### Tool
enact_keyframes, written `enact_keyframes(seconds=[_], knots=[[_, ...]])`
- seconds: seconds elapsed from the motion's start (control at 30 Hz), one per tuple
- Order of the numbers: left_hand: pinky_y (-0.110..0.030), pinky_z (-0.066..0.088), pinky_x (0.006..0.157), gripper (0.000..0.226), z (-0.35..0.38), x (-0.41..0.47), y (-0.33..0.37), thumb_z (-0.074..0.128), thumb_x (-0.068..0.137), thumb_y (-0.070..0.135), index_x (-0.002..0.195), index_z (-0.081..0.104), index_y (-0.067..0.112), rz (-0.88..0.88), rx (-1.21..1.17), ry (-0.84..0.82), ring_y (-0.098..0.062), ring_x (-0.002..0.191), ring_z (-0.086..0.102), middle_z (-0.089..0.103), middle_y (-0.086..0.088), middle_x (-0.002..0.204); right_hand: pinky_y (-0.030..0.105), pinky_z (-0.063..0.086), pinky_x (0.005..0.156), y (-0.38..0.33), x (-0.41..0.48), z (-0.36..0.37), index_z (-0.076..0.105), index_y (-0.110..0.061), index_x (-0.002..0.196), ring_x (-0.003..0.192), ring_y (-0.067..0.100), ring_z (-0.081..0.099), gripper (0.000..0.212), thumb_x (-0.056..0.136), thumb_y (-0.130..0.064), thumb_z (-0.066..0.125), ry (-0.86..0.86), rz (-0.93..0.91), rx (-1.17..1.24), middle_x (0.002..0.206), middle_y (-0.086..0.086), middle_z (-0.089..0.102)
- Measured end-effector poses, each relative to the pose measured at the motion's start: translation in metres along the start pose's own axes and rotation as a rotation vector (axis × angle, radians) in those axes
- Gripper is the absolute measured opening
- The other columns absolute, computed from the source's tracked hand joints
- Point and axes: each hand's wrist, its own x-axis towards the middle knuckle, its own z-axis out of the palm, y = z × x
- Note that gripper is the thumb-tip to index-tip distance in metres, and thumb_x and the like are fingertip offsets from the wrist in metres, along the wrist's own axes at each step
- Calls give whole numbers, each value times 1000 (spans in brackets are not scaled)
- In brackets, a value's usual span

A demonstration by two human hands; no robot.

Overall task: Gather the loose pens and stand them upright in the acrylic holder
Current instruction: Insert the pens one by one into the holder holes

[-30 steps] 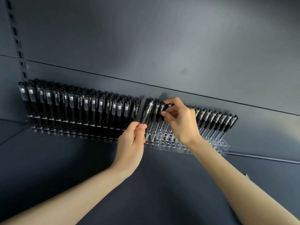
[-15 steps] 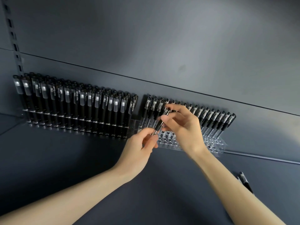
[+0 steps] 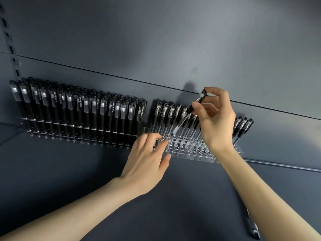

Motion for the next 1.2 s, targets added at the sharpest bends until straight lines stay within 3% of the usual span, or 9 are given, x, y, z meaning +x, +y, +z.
enact_keyframes(seconds=[0.13,0.33,0.57,0.9,1.03,1.2], knots=[[-46,46,95,53,6,-2,-1,35,90,41,122,60,6,4,73,-61,-24,104,41,56,-10,112,37,54,71,8,0,11,50,-25,109,74,19,65,30,87,-12,67,-3,-33,-64,80,-15,58],[-43,48,92,54,3,-1,0,35,91,41,123,59,6,-5,90,-117,-26,104,46,56,-10,114,27,53,70,20,-7,20,55,-16,112,74,14,63,28,87,-13,67,-81,-40,-148,81,-15,58],[-44,48,92,54,0,-1,1,34,91,41,122,60,6,-20,89,-151,-27,104,48,56,-10,114,35,53,83,22,-11,20,60,-16,115,78,14,65,27,89,-15,65,-229,7,-277,81,-6,66],[-45,46,94,51,-8,0,7,36,89,40,117,62,7,-46,46,-162,-28,105,50,55,-10,115,24,51,70,18,-17,8,60,-15,118,71,8,61,28,90,-12,63,-233,-8,-315,83,-6,64],[-38,47,85,38,-17,3,26,39,90,37,104,63,11,1,-5,-182,-26,96,57,57,-3,105,17,47,66,20,-27,-15,61,-13,110,69,5,57,18,93,-16,57,-212,18,-327,80,-8,62],[-26,37,86,32,-14,-5,78,36,98,39,122,49,22,0,-86,-367,-14,109,48,47,9,118,6,43,66,29,-49,-69,68,-10,93,76,4,58,10,92,-13,58,-272,50,-379,88,-1,64]])
